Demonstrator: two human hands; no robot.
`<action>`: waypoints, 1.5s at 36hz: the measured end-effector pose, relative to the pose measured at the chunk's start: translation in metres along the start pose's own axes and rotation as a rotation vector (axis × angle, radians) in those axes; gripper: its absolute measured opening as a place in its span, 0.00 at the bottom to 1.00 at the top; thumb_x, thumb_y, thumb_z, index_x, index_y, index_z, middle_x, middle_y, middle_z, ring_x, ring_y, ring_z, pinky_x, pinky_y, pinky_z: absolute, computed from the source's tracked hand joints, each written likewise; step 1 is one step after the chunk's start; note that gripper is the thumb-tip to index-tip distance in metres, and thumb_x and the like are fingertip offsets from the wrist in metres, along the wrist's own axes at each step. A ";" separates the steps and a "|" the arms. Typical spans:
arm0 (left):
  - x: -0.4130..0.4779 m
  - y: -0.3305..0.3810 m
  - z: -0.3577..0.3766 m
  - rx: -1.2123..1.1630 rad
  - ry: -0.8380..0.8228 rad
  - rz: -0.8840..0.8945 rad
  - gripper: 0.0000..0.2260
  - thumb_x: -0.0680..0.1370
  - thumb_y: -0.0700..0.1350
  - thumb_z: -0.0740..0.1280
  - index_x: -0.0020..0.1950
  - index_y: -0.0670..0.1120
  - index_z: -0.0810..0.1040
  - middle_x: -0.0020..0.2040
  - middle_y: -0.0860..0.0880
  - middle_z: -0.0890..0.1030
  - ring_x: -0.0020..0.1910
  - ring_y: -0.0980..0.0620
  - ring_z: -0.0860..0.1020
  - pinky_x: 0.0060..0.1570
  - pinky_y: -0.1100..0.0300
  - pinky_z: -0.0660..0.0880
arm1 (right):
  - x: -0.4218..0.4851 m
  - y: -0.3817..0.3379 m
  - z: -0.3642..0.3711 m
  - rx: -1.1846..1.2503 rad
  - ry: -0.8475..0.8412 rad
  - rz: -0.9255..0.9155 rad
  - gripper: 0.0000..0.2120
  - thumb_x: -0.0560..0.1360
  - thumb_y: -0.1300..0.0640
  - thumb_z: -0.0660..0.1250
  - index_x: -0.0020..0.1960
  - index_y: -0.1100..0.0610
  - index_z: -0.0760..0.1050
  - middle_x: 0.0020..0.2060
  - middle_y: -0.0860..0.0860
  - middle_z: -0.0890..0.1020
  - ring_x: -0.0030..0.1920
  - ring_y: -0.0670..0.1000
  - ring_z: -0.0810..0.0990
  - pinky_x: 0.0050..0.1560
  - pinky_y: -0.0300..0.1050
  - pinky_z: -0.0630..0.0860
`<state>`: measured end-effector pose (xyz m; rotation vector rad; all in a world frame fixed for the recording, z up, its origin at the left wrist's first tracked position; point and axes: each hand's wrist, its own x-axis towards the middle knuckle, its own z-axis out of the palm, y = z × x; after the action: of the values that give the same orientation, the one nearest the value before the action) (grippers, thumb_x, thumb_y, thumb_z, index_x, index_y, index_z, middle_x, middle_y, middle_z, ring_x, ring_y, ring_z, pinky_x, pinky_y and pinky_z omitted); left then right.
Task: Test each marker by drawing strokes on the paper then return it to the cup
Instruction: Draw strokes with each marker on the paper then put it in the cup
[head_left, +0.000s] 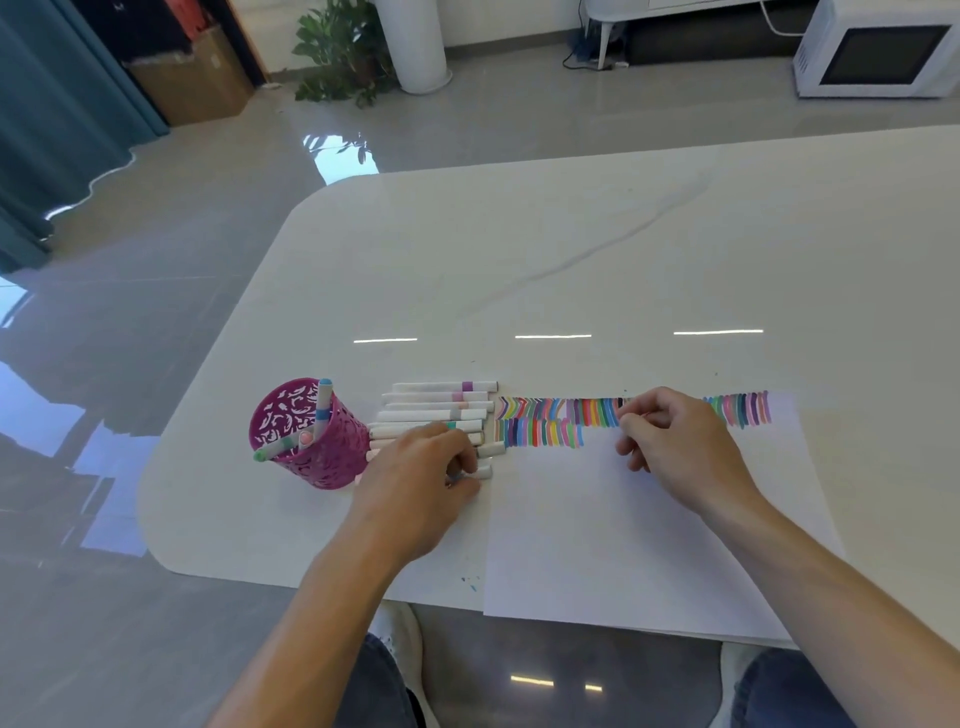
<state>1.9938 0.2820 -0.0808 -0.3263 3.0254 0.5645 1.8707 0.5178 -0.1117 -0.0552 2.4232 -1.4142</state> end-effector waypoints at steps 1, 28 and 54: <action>0.000 0.000 0.001 0.015 -0.016 0.005 0.03 0.75 0.50 0.73 0.46 0.56 0.80 0.43 0.61 0.75 0.43 0.57 0.74 0.42 0.56 0.77 | 0.000 0.000 0.000 -0.002 -0.004 0.000 0.05 0.79 0.60 0.66 0.47 0.53 0.80 0.32 0.47 0.86 0.27 0.42 0.81 0.36 0.42 0.76; -0.001 0.011 0.010 0.068 -0.029 0.070 0.04 0.77 0.46 0.68 0.50 0.55 0.80 0.49 0.58 0.81 0.47 0.54 0.77 0.41 0.60 0.73 | 0.000 0.000 0.001 -0.034 -0.012 -0.012 0.05 0.80 0.58 0.65 0.47 0.52 0.79 0.34 0.48 0.86 0.28 0.42 0.80 0.33 0.38 0.74; 0.026 0.064 0.018 -1.003 0.170 -0.089 0.06 0.78 0.41 0.72 0.52 0.50 0.82 0.44 0.49 0.85 0.43 0.52 0.85 0.47 0.62 0.81 | -0.017 -0.007 -0.002 0.057 -0.379 -0.365 0.04 0.82 0.45 0.66 0.55 0.42 0.79 0.40 0.48 0.85 0.39 0.48 0.85 0.46 0.43 0.82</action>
<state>1.9549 0.3416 -0.0770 -0.5367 2.5640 2.0812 1.8855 0.5191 -0.1004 -0.7159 2.1251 -1.4572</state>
